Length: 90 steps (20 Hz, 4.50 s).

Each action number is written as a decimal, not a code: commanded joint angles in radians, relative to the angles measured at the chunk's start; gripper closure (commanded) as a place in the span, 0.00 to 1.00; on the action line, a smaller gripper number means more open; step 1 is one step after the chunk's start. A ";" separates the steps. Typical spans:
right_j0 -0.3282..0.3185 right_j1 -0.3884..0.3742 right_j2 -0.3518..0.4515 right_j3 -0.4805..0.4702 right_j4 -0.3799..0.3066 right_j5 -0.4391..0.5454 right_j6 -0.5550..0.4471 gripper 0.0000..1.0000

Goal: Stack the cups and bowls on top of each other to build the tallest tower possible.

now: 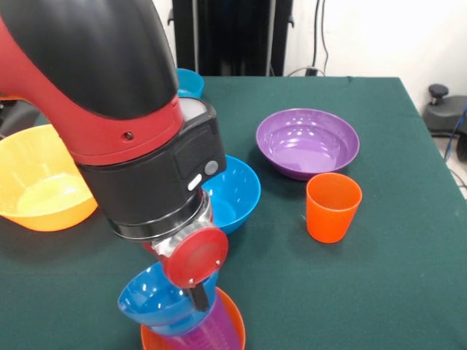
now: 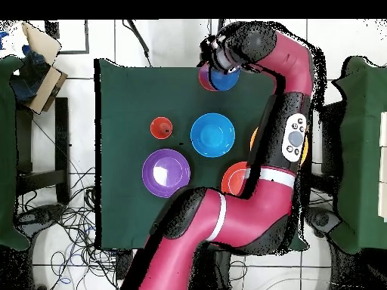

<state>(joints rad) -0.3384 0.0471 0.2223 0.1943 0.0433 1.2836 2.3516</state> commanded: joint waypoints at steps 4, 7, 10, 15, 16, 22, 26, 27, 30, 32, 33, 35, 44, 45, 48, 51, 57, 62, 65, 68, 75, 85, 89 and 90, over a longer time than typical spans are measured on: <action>0.053 0.030 0.053 -0.033 -0.166 0.212 -0.011 1.00; 0.051 0.028 0.091 -0.030 -0.193 0.204 -0.014 1.00; 0.046 0.022 0.139 -0.021 -0.210 0.213 -0.009 1.00; 0.038 0.012 0.205 -0.014 -0.261 0.189 -0.011 1.00; 0.035 0.010 0.219 -0.013 -0.272 0.180 -0.019 1.00; 0.020 -0.009 0.310 -0.016 -0.373 0.158 -0.037 1.00; 0.009 -0.022 0.379 -0.020 -0.464 0.147 -0.047 1.00; 0.005 -0.025 0.398 -0.020 -0.486 0.147 -0.048 1.00; -0.012 -0.035 0.478 -0.018 -0.562 0.156 -0.054 1.00; -0.022 -0.041 0.532 -0.015 -0.610 0.165 -0.057 1.00; -0.027 -0.044 0.560 -0.014 -0.634 0.170 -0.056 1.00; -0.036 -0.050 0.614 -0.013 -0.685 0.182 -0.052 1.00; -0.090 -0.058 0.920 -0.020 -0.966 0.294 -0.042 1.00; -0.095 -0.057 0.952 -0.022 -0.997 0.303 -0.043 1.00; -0.110 -0.053 1.049 -0.026 -1.086 0.324 -0.049 1.00; -0.125 -0.048 1.141 -0.032 -1.171 0.342 -0.057 1.00; -0.144 -0.036 1.308 -0.045 -1.320 0.381 -0.053 1.00; -0.154 -0.028 1.390 -0.049 -1.400 0.400 -0.049 1.00; -0.160 -0.023 1.433 -0.051 -1.443 0.399 -0.060 1.00; -0.163 -0.020 1.475 -0.055 -1.487 0.406 -0.061 1.00; -0.170 -0.017 1.524 -0.055 -1.562 0.411 -0.065 1.00; -0.181 -0.011 1.583 -0.057 -1.627 0.414 -0.080 1.00; -0.181 -0.013 1.600 -0.059 -1.655 0.429 -0.070 1.00; -0.181 -0.014 1.601 -0.058 -1.660 0.436 -0.062 1.00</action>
<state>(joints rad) -0.5000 0.0136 1.8127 0.1399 -1.4995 1.5925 2.3516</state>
